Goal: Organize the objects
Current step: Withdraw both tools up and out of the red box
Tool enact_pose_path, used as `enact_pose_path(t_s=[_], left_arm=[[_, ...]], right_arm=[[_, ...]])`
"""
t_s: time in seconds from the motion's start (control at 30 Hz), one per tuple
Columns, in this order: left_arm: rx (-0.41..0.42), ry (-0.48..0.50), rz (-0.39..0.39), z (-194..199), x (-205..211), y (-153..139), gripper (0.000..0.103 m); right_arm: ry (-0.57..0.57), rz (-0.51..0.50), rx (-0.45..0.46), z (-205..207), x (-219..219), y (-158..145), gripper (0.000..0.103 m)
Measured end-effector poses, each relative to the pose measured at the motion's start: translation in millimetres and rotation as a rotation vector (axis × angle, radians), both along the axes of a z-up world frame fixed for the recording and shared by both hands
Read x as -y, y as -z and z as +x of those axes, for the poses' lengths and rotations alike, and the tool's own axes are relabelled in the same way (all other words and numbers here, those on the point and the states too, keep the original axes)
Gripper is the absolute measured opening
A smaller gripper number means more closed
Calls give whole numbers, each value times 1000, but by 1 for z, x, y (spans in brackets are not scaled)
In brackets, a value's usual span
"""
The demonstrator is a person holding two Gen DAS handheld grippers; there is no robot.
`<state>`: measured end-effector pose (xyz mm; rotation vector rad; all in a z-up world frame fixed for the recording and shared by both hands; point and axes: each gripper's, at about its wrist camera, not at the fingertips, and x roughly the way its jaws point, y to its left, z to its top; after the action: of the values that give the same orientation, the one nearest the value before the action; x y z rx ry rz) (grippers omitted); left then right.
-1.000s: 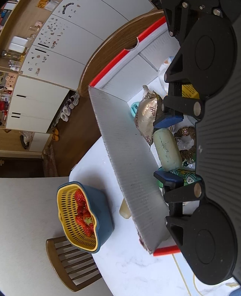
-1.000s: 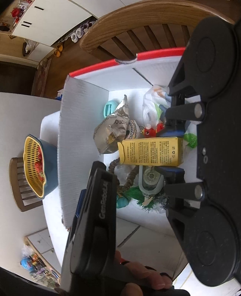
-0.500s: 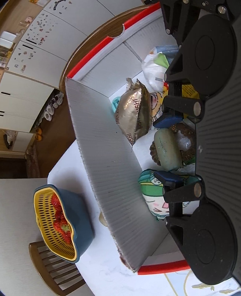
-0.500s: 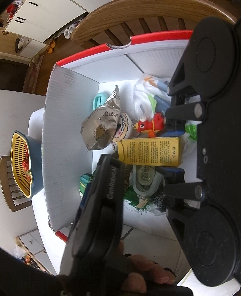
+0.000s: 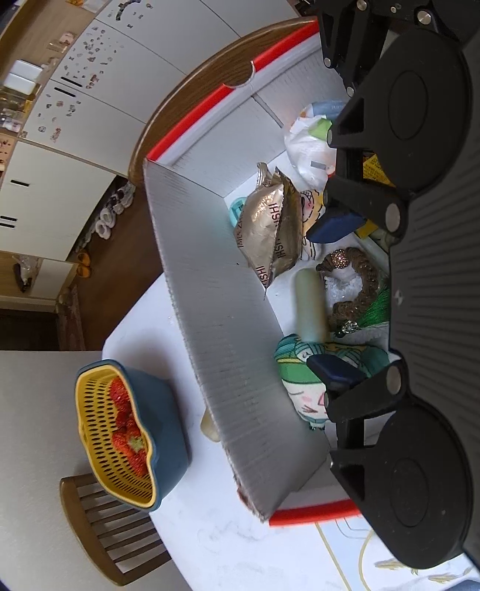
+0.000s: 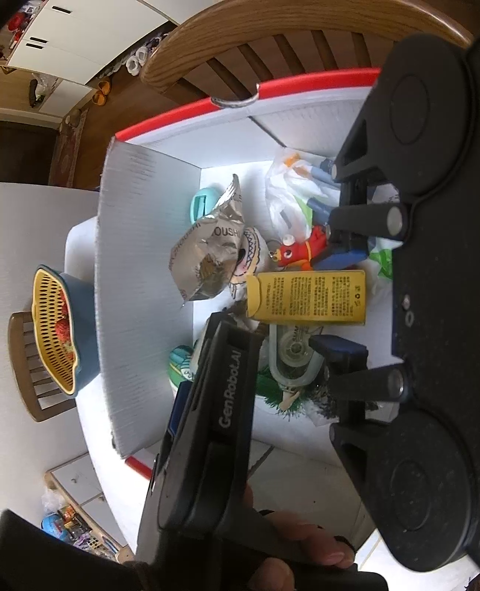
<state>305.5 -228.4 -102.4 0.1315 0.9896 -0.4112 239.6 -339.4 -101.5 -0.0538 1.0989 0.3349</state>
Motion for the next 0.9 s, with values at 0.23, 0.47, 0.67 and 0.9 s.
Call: enact_pose_path(t_s=[0.23,0.47,0.67,0.9], left_arm=[[50,-3,-14,-18,-7,-19,66],[122,2,-36,-39,-23,-42,66],[175,15,-83,-59,-43,-63,66],[216,28,-126,-82,-68,-82,66]], right_arm=[[16,30,28,-12,9,-12,40],[38,52,91,-28,15,-30,45],[71,74,150,-44,15,-48,50],[106,99,203,-59,6,-67,58]])
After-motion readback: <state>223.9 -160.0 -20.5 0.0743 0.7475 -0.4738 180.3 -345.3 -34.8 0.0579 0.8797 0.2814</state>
